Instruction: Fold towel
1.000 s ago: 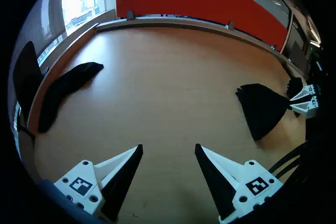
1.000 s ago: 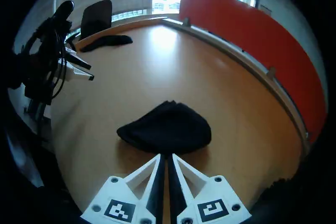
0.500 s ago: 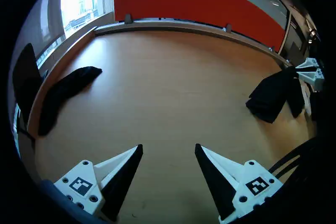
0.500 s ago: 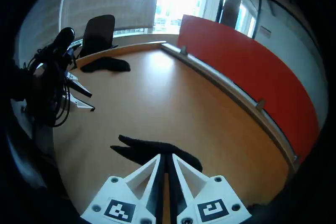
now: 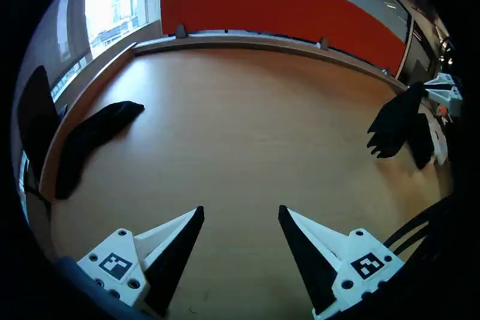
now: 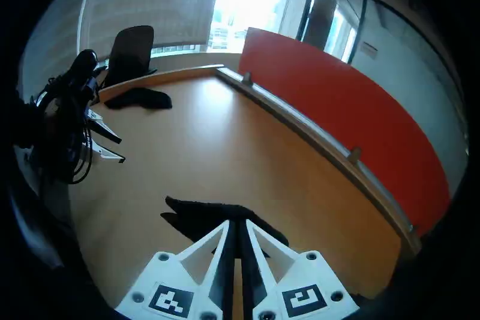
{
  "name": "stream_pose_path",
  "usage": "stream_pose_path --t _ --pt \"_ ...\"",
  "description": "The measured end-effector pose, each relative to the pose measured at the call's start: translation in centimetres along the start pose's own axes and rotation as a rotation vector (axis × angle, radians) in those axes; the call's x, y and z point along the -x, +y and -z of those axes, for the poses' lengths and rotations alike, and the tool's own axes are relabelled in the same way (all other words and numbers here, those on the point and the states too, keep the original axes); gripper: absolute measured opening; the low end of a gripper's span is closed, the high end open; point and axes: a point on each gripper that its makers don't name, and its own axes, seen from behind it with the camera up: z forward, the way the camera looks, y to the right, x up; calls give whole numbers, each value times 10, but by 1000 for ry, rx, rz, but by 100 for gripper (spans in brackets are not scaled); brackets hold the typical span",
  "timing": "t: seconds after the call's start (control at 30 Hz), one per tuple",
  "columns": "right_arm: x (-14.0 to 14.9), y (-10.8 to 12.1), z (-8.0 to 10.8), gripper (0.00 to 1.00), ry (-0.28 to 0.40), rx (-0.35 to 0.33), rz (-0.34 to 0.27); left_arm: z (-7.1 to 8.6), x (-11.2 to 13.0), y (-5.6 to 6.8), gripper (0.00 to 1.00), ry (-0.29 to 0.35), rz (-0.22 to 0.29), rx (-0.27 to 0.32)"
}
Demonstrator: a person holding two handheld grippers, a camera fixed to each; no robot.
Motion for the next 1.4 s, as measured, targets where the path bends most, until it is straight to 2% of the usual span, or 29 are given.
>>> stream_pose_path --t 0.23,0.87,1.4 --pt "3 27 12 4 -3 37 -23 -1 -1 4 92 -2 -8 8" --pt "33 131 55 4 -35 193 -101 -4 -5 8 92 -6 -28 12" --pt "58 196 87 4 -87 288 -112 -1 -4 8 92 -7 -33 8"
